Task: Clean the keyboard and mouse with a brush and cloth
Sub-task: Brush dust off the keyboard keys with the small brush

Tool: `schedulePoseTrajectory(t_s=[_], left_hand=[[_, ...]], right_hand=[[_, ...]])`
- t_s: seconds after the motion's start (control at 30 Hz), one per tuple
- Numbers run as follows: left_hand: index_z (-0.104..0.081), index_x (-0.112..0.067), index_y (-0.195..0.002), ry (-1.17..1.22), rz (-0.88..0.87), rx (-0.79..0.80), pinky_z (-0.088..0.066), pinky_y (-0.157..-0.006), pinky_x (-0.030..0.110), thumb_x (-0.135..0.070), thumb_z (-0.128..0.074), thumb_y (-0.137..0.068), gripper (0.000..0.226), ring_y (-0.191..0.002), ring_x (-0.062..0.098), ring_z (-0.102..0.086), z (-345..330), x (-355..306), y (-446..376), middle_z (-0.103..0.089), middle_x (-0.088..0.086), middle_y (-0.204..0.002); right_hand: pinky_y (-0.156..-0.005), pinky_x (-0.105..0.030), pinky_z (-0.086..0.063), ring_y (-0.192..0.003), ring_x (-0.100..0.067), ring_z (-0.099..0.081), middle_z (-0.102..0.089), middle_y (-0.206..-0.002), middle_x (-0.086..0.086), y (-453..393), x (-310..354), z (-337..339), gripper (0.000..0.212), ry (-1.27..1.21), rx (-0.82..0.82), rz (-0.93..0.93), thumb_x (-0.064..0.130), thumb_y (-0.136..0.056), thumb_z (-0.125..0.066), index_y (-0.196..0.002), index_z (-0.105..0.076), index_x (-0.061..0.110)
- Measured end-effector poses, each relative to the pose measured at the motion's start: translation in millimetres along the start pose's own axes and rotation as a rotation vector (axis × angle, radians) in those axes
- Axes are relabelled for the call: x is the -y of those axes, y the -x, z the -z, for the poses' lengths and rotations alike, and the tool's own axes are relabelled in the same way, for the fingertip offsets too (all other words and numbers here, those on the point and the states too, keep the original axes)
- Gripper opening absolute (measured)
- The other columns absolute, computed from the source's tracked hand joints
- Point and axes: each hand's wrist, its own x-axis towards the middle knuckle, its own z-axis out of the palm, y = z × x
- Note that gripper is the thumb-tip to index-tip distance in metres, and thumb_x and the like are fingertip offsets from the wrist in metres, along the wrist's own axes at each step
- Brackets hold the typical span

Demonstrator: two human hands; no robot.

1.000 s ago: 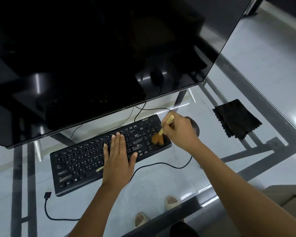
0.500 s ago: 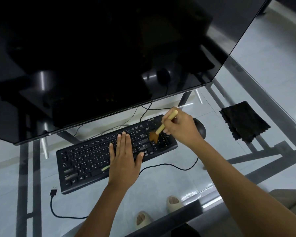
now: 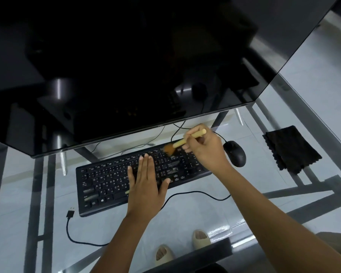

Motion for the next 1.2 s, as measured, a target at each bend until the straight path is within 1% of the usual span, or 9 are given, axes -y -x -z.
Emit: schedulePoseTrajectory(t_s=[0.1,0.23,0.4,0.5,0.63,0.8,0.93,1.07,1.2], left_hand=[[-0.010,-0.007,-0.153,0.002,0.019,-0.011,0.004,-0.119,0.050,-0.059,-0.027,-0.095,0.080,-0.149,0.017,0.005,2,5,7,-0.009,0.007,-0.161],[-0.011,-0.007,-0.153,0.014,0.064,-0.050,0.003,-0.120,0.049,-0.059,-0.027,-0.095,0.079,-0.149,0.016,0.006,10,16,18,-0.007,0.006,-0.161],[-0.011,-0.007,-0.153,0.026,0.118,-0.088,0.000,-0.119,0.051,-0.058,-0.028,-0.095,0.079,-0.149,0.018,0.003,13,34,30,-0.010,0.007,-0.161],[-0.013,-0.007,-0.152,0.036,0.145,-0.112,-0.002,-0.119,0.052,-0.059,-0.028,-0.095,0.079,-0.149,0.018,0.000,14,41,35,-0.012,0.008,-0.161],[-0.014,-0.006,-0.152,0.048,0.179,-0.153,0.000,-0.119,0.050,-0.058,-0.030,-0.094,0.079,-0.149,0.019,-0.001,18,53,43,-0.013,0.008,-0.161],[-0.015,-0.005,-0.151,0.083,0.238,-0.191,-0.007,-0.118,0.054,-0.059,-0.032,-0.094,0.080,-0.149,0.020,-0.003,24,66,52,-0.015,0.009,-0.160],[-0.017,-0.004,-0.151,0.104,0.288,-0.269,-0.008,-0.118,0.055,-0.061,-0.042,-0.089,0.088,-0.149,0.022,-0.001,28,78,62,-0.009,0.010,-0.161],[-0.012,-0.004,-0.152,0.162,0.362,-0.322,-0.003,-0.118,0.053,-0.071,-0.045,-0.080,0.103,-0.149,0.022,0.001,31,91,73,-0.007,0.010,-0.161],[-0.010,-0.006,-0.152,0.203,0.437,-0.305,0.000,-0.119,0.051,-0.079,-0.045,-0.074,0.112,-0.149,0.017,0.004,29,106,83,-0.006,0.008,-0.162]], right_hand=[[-0.074,-0.041,-0.060,-0.071,-0.021,-0.072,-0.072,-0.078,-0.009,4,-3,-17,0.004,0.033,0.188,-0.045,0.009,-0.092,-0.061,-0.092,-0.062,0.005],[-0.070,-0.027,-0.055,-0.076,-0.010,-0.063,-0.065,-0.086,0.006,3,3,-28,0.005,0.268,-0.029,0.214,0.015,-0.091,-0.062,-0.088,-0.062,0.020],[-0.067,-0.024,-0.057,-0.069,-0.009,-0.068,-0.070,-0.081,-0.005,10,11,-45,0.006,0.272,0.319,0.223,0.011,-0.091,-0.060,-0.086,-0.063,0.013],[-0.066,-0.009,-0.043,-0.073,-0.004,-0.058,-0.062,-0.089,0.003,9,16,-50,0.003,0.314,0.110,0.326,0.011,-0.090,-0.063,-0.088,-0.064,0.014],[-0.064,-0.028,-0.057,-0.068,-0.013,-0.068,-0.069,-0.076,-0.001,16,17,-58,0.013,0.335,0.320,0.326,0.009,-0.090,-0.059,-0.082,-0.061,0.018],[-0.064,-0.008,-0.042,-0.069,0.000,-0.056,-0.062,-0.089,0.004,19,20,-69,0.007,0.343,0.153,0.405,0.007,-0.090,-0.062,-0.088,-0.064,0.013],[-0.064,-0.031,-0.059,-0.068,-0.012,-0.068,-0.071,-0.077,0.003,24,22,-78,0.010,0.314,0.275,0.390,0.007,-0.091,-0.061,-0.085,-0.063,0.015],[-0.066,-0.013,-0.047,-0.076,-0.002,-0.061,-0.062,-0.089,0.006,23,24,-87,0.010,0.286,0.118,0.413,0.003,-0.090,-0.062,-0.090,-0.065,0.013],[-0.066,-0.028,-0.058,-0.071,-0.010,-0.069,-0.070,-0.080,0.001,28,25,-100,0.010,0.274,0.202,0.415,0.006,-0.091,-0.061,-0.087,-0.064,0.016]])
